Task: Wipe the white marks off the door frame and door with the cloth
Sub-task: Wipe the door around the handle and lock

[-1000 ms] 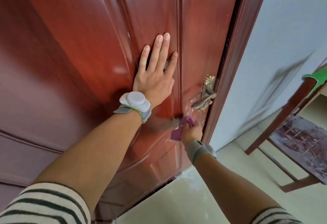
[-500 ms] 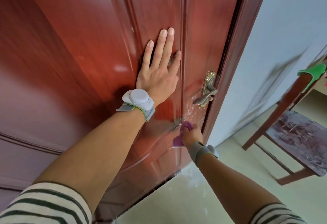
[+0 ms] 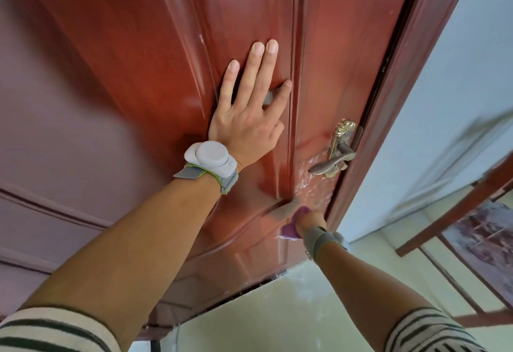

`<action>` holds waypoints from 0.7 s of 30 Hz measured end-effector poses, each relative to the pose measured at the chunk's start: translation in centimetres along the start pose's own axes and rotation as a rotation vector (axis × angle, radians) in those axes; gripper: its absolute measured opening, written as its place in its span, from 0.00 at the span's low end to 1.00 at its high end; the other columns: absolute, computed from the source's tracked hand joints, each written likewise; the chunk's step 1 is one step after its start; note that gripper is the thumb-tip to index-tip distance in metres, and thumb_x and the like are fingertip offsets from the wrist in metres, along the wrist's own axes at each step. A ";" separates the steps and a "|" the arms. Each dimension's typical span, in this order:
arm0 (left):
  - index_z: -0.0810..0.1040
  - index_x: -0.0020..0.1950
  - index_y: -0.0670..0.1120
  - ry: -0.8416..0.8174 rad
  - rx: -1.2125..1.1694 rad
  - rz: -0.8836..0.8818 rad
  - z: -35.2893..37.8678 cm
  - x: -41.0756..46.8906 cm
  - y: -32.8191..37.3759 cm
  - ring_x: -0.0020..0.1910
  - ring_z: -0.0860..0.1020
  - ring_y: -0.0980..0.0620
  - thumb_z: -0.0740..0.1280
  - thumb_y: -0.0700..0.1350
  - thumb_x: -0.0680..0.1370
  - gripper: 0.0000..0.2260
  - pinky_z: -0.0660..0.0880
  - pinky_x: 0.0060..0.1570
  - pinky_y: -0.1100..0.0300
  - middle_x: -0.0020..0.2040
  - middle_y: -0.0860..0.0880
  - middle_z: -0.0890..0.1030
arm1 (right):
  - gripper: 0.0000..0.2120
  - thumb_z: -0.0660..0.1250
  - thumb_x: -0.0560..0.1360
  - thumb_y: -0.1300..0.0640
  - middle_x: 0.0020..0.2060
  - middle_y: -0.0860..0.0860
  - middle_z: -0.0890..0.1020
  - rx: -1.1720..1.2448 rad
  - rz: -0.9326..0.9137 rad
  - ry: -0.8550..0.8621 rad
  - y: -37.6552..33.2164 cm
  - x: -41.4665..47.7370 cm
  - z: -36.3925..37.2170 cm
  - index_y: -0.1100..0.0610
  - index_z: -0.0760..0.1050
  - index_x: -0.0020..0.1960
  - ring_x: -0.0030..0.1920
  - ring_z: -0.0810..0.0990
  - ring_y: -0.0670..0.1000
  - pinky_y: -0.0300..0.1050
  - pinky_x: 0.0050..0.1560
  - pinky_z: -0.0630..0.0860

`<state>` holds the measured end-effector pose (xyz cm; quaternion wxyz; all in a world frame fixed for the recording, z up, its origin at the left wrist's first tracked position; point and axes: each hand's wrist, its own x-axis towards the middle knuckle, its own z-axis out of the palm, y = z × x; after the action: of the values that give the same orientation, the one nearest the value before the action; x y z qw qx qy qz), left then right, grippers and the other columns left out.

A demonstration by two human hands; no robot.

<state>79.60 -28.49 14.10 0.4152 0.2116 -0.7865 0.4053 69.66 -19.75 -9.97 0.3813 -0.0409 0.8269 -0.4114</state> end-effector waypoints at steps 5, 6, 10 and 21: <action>0.82 0.61 0.49 -0.019 0.029 0.000 0.0 0.0 0.0 0.72 0.70 0.37 0.60 0.42 0.76 0.17 0.60 0.73 0.42 0.71 0.36 0.71 | 0.08 0.63 0.76 0.58 0.46 0.61 0.81 0.159 -0.289 0.037 -2.0 -3.5 1.4 0.61 0.74 0.52 0.45 0.78 0.59 0.44 0.44 0.69; 0.82 0.61 0.49 -0.023 0.035 0.003 0.0 0.0 0.0 0.72 0.70 0.37 0.60 0.42 0.76 0.17 0.59 0.73 0.42 0.71 0.36 0.71 | 0.08 0.63 0.76 0.57 0.46 0.60 0.81 0.155 -0.291 0.026 -2.4 -3.5 1.4 0.61 0.74 0.53 0.46 0.79 0.60 0.45 0.45 0.71; 0.82 0.61 0.49 -0.028 0.063 -0.003 0.0 0.1 0.1 0.72 0.70 0.37 0.62 0.41 0.75 0.17 0.58 0.74 0.42 0.71 0.36 0.72 | 0.15 0.61 0.78 0.55 0.59 0.59 0.80 -0.164 -0.078 -0.101 -1.0 -1.0 -0.4 0.61 0.75 0.62 0.60 0.78 0.60 0.49 0.59 0.75; 0.82 0.61 0.50 -0.042 0.082 -0.002 0.2 0.0 0.2 0.72 0.69 0.37 0.63 0.43 0.74 0.17 0.60 0.73 0.41 0.71 0.36 0.72 | 0.07 0.66 0.76 0.64 0.37 0.48 0.81 0.980 -0.396 0.058 -6.0 -2.9 -5.8 0.54 0.79 0.43 0.37 0.78 0.44 0.39 0.41 0.77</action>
<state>79.34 -28.56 13.94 0.3900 0.2375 -0.7776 0.4322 66.39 -18.82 -1.87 0.2477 -0.0021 0.5243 -0.8147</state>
